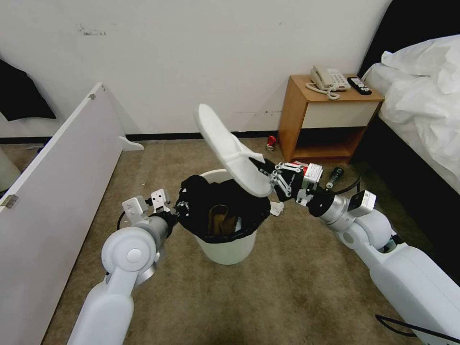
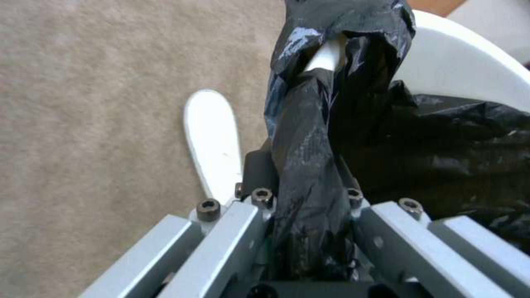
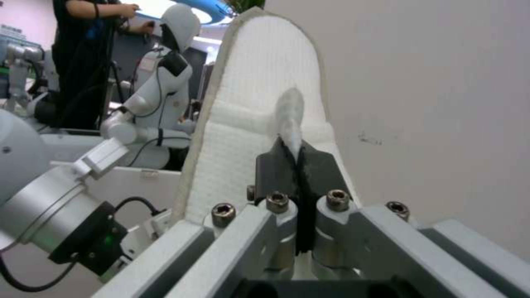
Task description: Pick up the trash bin, then pick up the garbage from the floor and place it into the trash bin.
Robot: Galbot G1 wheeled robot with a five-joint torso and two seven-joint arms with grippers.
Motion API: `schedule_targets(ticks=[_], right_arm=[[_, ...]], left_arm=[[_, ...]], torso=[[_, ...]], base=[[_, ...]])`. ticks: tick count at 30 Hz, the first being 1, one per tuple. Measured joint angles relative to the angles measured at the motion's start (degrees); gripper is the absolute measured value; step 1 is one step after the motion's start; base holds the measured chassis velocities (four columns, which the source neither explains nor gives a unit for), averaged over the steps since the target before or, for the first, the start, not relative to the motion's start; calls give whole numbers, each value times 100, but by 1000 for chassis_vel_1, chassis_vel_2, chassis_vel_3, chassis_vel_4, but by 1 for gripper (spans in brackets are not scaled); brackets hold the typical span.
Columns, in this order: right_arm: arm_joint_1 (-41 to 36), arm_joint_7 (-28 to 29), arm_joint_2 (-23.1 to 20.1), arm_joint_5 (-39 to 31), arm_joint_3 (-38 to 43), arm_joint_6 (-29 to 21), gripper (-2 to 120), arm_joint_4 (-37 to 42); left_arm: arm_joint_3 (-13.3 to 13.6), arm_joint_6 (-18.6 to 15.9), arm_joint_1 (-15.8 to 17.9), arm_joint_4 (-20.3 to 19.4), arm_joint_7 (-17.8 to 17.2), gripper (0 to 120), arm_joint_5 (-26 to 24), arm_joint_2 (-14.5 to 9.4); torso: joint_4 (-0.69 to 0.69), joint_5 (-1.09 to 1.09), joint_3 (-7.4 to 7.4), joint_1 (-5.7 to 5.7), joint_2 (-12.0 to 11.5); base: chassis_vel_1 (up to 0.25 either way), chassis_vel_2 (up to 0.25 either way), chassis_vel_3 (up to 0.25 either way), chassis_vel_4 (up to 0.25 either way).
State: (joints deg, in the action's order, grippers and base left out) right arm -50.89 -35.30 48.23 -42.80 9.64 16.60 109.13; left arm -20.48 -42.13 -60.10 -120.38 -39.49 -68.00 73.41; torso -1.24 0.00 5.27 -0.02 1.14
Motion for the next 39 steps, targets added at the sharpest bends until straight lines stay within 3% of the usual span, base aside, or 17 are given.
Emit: schedule_targets(ticks=[17,39], right_arm=[[-30,-46,4,93,101,8,0,-36],[-5,-67,-12,125,104,7,0,-84]], left_arm=[[345,0,335,267,229,5,-176,105],[367,0,423,368,380,5,-143,187]], torso=[[1,0,0,0,0],[1,0,0,0,0]], base=[[0,0,0,0],[0,0,0,0]])
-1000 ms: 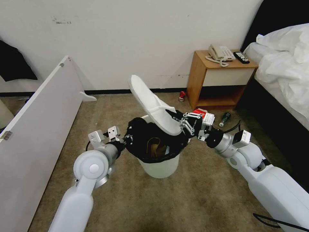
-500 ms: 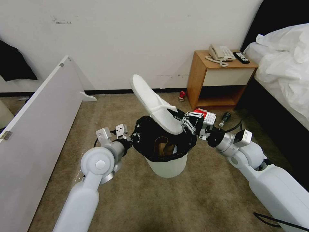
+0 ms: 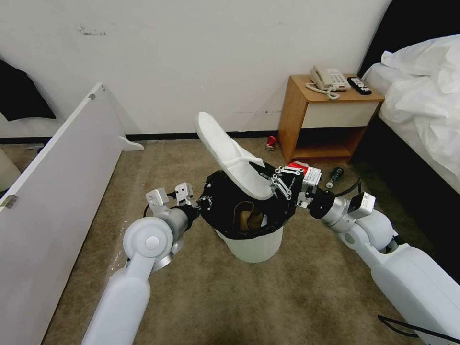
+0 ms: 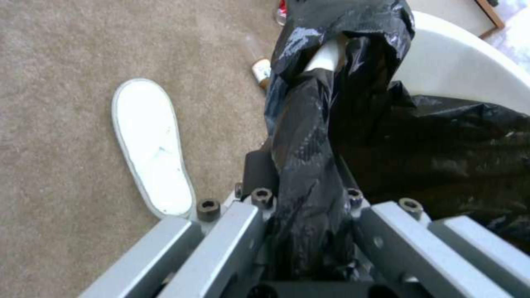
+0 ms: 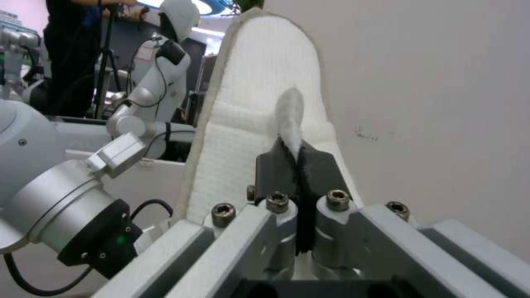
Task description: Pick up the trash bin, then pick up the garbage from the floor and place it into the trash bin.
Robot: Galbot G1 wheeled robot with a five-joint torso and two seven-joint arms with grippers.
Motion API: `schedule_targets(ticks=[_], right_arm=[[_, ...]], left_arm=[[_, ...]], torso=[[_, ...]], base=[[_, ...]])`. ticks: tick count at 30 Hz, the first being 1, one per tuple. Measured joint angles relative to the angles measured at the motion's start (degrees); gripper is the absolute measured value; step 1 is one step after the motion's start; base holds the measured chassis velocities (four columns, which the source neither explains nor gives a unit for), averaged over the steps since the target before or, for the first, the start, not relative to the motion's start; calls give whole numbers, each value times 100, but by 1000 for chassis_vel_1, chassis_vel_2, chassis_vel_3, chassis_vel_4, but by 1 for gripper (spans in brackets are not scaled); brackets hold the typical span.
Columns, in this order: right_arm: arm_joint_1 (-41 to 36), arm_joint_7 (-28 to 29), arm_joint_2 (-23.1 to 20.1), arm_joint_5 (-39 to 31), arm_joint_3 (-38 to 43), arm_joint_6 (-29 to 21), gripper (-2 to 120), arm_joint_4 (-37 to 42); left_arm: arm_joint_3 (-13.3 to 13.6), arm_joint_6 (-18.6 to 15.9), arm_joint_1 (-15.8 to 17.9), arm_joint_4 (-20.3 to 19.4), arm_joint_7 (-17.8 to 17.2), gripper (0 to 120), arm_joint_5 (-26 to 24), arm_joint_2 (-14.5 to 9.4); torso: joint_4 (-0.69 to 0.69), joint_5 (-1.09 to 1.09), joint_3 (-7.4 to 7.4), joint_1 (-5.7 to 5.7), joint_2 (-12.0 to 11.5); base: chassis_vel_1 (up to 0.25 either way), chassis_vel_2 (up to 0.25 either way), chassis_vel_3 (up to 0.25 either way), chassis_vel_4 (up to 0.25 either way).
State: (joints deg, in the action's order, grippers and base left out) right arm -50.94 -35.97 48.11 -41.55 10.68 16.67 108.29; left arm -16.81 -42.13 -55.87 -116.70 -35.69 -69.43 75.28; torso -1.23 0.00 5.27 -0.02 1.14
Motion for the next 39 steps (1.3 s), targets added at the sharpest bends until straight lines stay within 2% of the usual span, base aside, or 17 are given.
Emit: schedule_targets(ticks=[3,8,10,11,12,15,17,19,20,21,23,27,31,39], right_arm=[[-7,64,0,15,3,-7,0,8],[-27,109,-3,34,33,-21,11,33],[-38,139,-10,52,44,-22,24,43],[-38,139,-10,52,44,-22,24,43],[-44,146,-10,58,51,-23,31,44],[-48,153,-2,66,55,-23,38,45],[-51,168,15,83,55,-23,50,45],[-51,170,17,85,54,-23,51,44],[-48,172,23,92,54,-24,59,41],[-48,172,23,92,54,-24,59,41],[-45,174,26,104,55,-26,73,30],[-45,175,26,122,59,-26,82,25],[-47,190,39,132,78,-26,97,24],[-85,447,35,127,274,-121,100,120]], left_arm=[[-5,0,-6,-8,1,5,5,1],[-5,0,-13,-18,10,5,28,11],[-7,0,-14,-19,43,5,83,6],[-7,0,-14,-19,43,5,83,6],[-17,0,-15,-18,52,5,103,-1],[-29,0,-20,-19,53,5,113,-9],[-41,0,-30,-22,55,5,120,-24],[-44,0,-31,-25,55,5,121,-27],[-54,0,-31,-30,55,5,124,-31],[-54,0,-31,-30,55,5,124,-31],[-62,0,-34,-33,55,5,137,-32],[-71,0,-46,-37,66,5,164,-27],[-90,0,-74,-43,85,5,219,-26],[-164,0,-140,-123,98,5,344,-31]], torso=[[0,0,0,0,0],[0,-1,0,0,0],[0,-1,0,0,0],[0,-1,0,0,0],[0,-1,0,0,0],[0,-1,0,0,0],[0,-1,0,0,0],[0,-1,0,0,0],[0,-1,0,0,0],[0,-1,0,0,0],[0,-1,0,0,0],[0,0,0,0,0],[0,-1,0,0,0],[-1,0,0,0,0]], base=[[0,0,0,0],[0,0,0,0],[0,0,0,0],[0,0,0,0],[0,0,0,0],[0,0,0,0],[0,0,0,0],[0,0,0,0],[0,0,0,0],[0,0,0,0],[0,0,0,0],[0,0,0,0],[0,0,0,0],[0,0,0,0]])
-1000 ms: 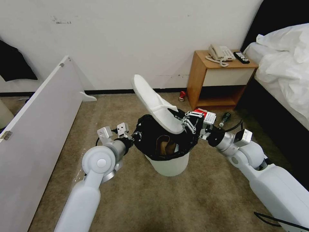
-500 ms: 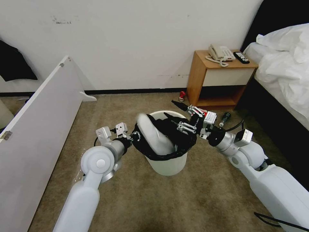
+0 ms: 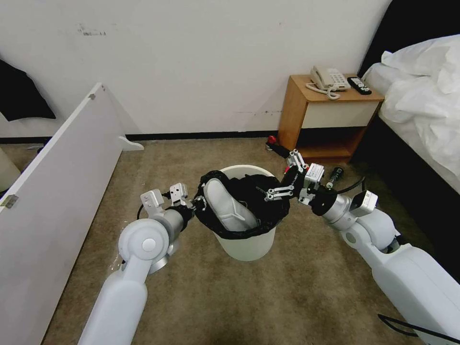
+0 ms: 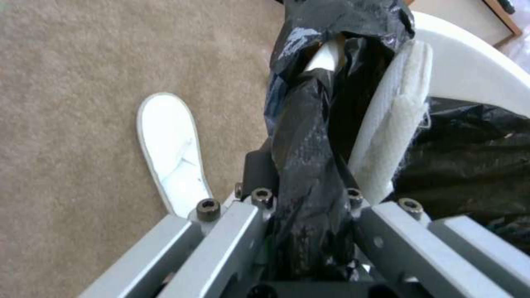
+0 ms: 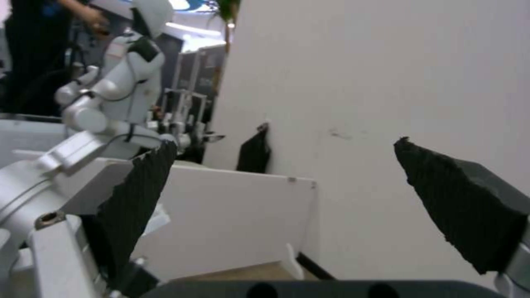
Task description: Pick up the trash bin, then pick up the garbage from the floor and place it into the trash bin.
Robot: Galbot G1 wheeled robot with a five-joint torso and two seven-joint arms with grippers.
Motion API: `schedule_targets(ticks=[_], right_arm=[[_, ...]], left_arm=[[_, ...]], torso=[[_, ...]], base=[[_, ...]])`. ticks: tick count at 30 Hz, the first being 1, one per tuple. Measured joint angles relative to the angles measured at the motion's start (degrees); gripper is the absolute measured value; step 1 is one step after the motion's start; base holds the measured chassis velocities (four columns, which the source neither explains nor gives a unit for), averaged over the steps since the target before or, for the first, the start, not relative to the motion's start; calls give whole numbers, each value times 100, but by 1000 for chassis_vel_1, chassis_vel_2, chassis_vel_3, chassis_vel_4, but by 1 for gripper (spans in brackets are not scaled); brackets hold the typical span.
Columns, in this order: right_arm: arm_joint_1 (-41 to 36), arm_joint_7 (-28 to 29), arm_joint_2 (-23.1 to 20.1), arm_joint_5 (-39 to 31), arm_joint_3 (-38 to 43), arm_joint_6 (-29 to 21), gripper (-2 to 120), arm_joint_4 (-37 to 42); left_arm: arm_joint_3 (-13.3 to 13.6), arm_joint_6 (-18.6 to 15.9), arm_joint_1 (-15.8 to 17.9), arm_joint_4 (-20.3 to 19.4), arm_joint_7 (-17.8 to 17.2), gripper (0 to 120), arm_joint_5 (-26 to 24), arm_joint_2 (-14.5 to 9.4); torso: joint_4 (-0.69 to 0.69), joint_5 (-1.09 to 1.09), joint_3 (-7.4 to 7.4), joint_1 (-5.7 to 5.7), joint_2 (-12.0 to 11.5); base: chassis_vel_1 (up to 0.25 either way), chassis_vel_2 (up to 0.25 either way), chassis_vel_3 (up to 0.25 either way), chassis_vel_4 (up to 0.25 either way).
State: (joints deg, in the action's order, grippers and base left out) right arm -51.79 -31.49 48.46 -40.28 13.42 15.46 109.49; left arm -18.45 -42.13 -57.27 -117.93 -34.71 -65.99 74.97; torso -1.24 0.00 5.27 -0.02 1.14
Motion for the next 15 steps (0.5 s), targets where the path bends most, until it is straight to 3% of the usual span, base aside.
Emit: schedule_targets(ticks=[4,10,15], right_arm=[[-2,329,-6,-13,130,-145,100,80],[-34,1519,-15,171,605,-713,100,324],[-133,2127,-44,398,904,-1202,100,457]], left_arm=[[-58,0,-15,-62,-2,5,32,3],[-221,0,-79,-182,-30,5,246,-48],[-337,0,-95,-207,20,5,520,-71]], torso=[[1,0,0,0,0],[1,-1,0,0,0],[1,0,0,0,0]], base=[[0,0,0,0],[0,0,0,0],[0,0,0,0]])
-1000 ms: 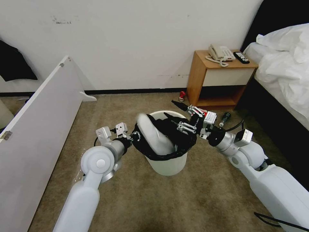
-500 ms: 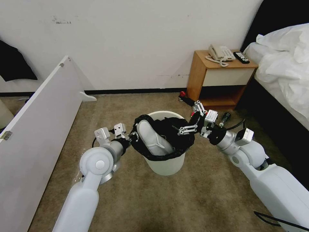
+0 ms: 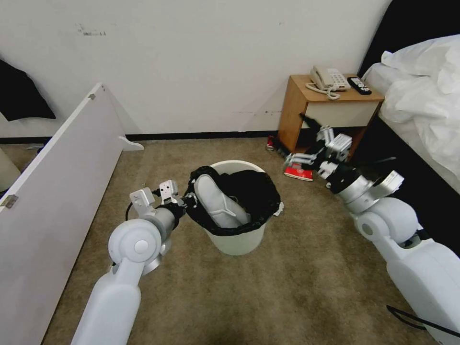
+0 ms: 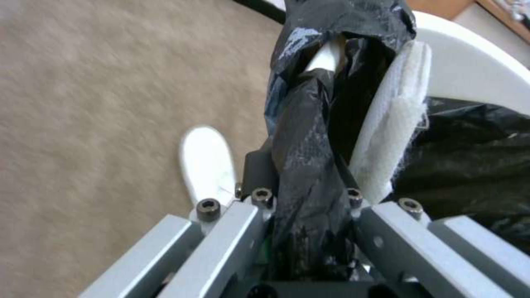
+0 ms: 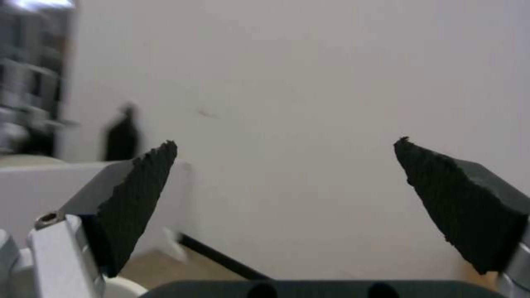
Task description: Pick up the trash bin, then pick up the garbage from the floor and place it into the trash bin.
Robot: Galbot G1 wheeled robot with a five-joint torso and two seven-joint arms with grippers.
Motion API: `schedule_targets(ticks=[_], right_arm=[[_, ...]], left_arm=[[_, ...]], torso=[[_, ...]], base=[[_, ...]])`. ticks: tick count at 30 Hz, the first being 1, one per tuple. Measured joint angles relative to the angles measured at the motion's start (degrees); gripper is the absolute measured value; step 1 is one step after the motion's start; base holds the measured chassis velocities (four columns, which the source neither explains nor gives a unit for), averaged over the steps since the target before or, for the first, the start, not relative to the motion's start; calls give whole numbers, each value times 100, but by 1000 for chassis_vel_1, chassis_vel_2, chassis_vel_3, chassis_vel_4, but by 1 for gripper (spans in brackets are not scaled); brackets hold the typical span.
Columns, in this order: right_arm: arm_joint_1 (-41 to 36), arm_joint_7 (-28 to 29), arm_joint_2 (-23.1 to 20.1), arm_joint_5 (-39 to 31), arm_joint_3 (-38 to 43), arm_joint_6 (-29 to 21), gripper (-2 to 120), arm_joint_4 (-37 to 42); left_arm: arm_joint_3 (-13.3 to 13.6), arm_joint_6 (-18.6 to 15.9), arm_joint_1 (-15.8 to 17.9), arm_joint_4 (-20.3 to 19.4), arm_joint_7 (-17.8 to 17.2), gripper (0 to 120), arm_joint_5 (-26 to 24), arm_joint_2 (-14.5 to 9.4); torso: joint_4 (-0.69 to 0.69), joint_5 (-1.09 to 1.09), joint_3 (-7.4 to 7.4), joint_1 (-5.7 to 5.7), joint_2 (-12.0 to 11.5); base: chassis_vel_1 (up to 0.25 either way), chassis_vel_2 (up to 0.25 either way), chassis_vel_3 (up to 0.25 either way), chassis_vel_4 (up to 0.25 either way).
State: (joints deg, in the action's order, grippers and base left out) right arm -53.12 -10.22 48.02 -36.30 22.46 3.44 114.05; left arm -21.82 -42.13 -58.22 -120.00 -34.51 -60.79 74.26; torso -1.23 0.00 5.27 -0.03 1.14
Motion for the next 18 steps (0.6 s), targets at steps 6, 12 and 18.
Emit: schedule_targets(ticks=[6,12,18], right_arm=[[-261,1109,-88,-100,418,-1033,100,348],[-483,2163,-60,-341,583,-1766,100,642],[-699,2919,50,-475,689,-2131,100,732]], left_arm=[[-201,0,43,-11,253,5,538,-56],[-269,0,4,-92,482,5,977,-110],[-379,0,-82,-191,488,5,1104,-136]], torso=[[0,0,0,0,0],[0,0,0,0,0],[1,0,0,0,0]], base=[[0,0,0,0],[0,0,0,0],[0,0,0,0]])
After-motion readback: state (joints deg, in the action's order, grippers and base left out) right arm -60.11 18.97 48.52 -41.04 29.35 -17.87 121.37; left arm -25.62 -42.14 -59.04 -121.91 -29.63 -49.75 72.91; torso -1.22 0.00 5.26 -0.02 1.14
